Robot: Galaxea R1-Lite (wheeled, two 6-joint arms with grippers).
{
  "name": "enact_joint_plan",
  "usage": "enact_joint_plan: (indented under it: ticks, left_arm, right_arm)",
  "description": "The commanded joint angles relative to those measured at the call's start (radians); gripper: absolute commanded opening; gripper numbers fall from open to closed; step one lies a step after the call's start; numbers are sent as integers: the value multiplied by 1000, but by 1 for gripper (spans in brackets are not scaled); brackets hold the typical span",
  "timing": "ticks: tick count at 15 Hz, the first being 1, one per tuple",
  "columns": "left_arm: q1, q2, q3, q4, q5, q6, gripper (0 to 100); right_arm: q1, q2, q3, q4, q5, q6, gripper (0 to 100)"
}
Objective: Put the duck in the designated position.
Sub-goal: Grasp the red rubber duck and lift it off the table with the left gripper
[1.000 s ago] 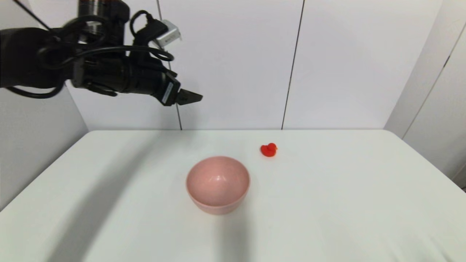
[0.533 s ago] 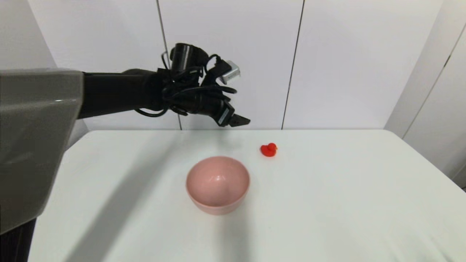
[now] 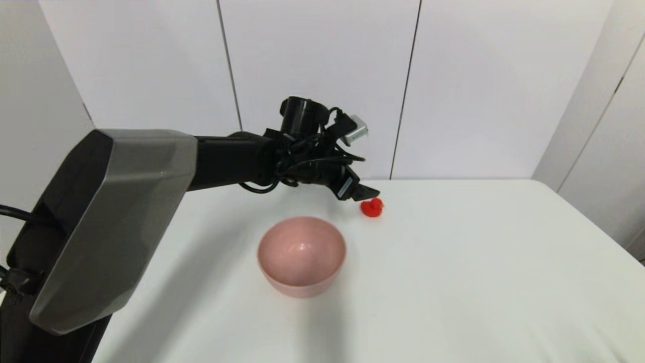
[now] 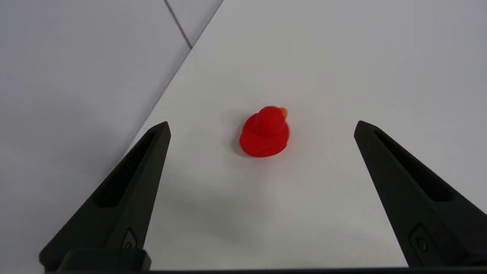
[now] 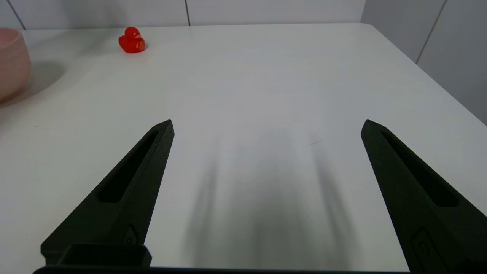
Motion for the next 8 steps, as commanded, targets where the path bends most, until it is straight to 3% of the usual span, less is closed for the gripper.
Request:
enact_joint_plan:
  ticks: [1, 8]
  left_arm:
    - [-49, 50, 0, -57, 1, -52, 100]
    - [-81, 125, -11, -85, 1, -49, 100]
  right_arm:
    - [0, 1, 0, 0, 0, 1, 100]
    - [0, 1, 0, 0, 0, 1, 100]
